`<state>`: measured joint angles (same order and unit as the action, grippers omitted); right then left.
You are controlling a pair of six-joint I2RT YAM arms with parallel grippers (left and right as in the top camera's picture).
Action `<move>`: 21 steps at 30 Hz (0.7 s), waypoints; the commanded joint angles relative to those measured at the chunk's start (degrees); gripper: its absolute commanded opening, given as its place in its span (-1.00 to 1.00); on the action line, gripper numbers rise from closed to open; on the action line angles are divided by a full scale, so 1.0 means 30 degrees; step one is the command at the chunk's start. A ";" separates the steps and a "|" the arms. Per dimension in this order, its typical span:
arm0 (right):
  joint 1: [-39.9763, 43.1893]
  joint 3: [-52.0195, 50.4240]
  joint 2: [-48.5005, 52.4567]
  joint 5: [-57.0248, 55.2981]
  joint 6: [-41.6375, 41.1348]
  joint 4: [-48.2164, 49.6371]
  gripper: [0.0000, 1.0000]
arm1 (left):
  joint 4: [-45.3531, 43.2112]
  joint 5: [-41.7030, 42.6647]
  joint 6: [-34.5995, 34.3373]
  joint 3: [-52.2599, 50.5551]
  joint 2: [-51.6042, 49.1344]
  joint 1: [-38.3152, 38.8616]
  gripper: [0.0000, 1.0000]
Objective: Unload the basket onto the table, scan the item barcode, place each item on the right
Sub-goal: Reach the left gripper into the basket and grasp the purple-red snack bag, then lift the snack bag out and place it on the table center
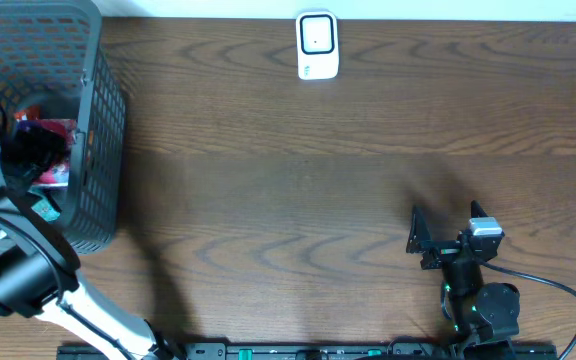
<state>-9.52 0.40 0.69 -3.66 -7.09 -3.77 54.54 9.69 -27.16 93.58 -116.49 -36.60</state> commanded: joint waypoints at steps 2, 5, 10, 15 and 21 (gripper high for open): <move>0.0321 -0.0029 -0.0117 -0.0036 0.0168 -0.0066 0.99 | -0.0335 0.1377 0.0117 0.0240 -0.1523 0.0022 0.61; 0.0321 -0.0029 -0.0117 -0.0036 0.0168 -0.0066 0.98 | -0.0517 0.1494 0.0168 0.0240 -0.1770 0.0022 -0.21; 0.0321 -0.0029 -0.0117 -0.0036 0.0168 -0.0066 0.98 | -0.0648 0.2120 0.0175 0.0335 -0.1260 0.0007 -0.86; 0.0321 -0.0029 -0.0117 -0.0036 0.0168 -0.0066 0.98 | -0.0954 0.5523 0.0168 0.0976 0.0474 0.0007 -0.86; 0.0321 -0.0029 -0.0117 -0.0036 0.0168 -0.0066 0.98 | -0.3351 0.9180 -0.1224 0.1093 0.5093 0.0007 -0.85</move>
<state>-9.52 0.40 0.69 -3.64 -7.09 -3.79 46.57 29.12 -27.55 95.02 -111.81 -36.62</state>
